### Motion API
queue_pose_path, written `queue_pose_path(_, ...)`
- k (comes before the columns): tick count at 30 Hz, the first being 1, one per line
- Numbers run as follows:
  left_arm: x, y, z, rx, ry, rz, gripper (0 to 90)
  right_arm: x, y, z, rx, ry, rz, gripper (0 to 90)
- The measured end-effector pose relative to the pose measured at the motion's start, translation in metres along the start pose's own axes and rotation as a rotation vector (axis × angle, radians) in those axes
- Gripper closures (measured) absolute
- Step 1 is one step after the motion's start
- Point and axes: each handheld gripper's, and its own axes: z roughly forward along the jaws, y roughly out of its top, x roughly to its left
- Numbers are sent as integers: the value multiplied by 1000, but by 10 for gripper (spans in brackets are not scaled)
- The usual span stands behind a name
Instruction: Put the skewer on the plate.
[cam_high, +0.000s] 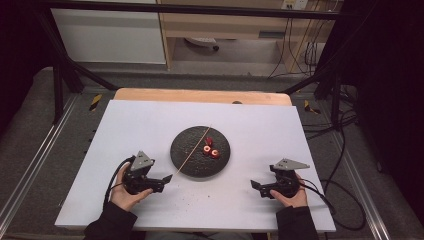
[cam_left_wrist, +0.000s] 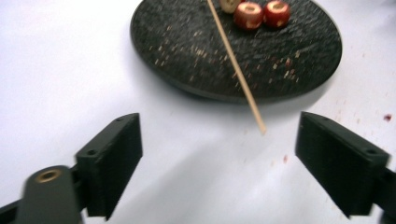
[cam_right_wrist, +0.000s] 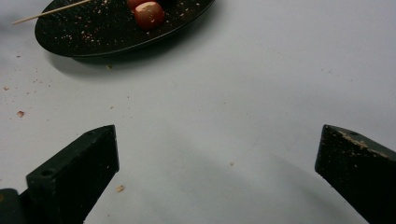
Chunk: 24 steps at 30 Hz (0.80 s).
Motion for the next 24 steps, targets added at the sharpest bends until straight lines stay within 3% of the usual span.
queue_pose_path(3, 5, -10, -6, 4, 11, 3, 77, 0, 0, 0, 2, 2, 3, 9)
queue_pose_path(13, 22, -37, -21, -8, 26, -26, 44, 1, -1, 1, 12, 7, -7, 9)
queue_pose_path(24, 30, -45, -21, -22, 33, -37, 44, 3, -3, 2, 30, 17, -13, 9)
